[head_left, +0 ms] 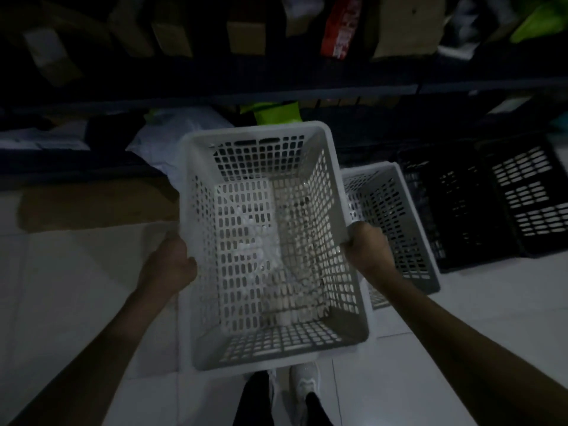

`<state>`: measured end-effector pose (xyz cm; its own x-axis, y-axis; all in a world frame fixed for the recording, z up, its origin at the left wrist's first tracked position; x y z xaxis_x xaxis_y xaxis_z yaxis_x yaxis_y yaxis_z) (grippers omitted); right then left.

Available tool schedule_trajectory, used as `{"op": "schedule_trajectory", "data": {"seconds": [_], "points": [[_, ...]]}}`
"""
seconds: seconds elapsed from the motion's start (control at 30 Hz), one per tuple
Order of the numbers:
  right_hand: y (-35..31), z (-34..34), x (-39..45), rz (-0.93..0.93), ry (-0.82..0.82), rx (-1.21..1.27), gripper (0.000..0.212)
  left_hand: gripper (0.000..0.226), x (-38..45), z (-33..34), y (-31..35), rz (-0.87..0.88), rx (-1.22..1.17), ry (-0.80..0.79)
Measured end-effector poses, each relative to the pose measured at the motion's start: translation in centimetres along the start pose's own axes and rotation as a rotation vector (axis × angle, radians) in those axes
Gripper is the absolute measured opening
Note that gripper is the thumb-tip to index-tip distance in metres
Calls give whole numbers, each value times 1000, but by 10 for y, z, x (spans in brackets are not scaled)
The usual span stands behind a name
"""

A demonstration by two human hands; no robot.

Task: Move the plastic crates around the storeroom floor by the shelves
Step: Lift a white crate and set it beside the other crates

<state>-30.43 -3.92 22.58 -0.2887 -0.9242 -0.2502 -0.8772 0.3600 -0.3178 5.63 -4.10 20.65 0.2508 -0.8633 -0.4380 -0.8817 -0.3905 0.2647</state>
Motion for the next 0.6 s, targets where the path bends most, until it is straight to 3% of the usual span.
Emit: {"op": "schedule_trajectory", "data": {"seconds": [0.1,0.27,0.47,0.6], "points": [[2,-53,-1,29,14,-9,19,61,-13,-22,32,36,-18,-24],[32,-131,3,80,54,-29,17,33,-33,-44,99,119,-68,2],[101,-193,24,115,69,-21,14,68,-53,-29,197,165,-90,-36],[159,-214,54,77,24,-6,19,57,-71,1,260,128,-93,-24]]}}
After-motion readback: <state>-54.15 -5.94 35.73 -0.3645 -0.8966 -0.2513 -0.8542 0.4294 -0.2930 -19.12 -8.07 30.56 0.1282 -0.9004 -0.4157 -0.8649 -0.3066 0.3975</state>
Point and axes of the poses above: each hand's wrist, its own x-axis towards the middle knuckle, its own z-axis out of the palm, y = z × x, the point moved 2 cm from there along x, towards the middle knuckle, and after that the axes turned 11 degrees about y, right-handed, at the moved point
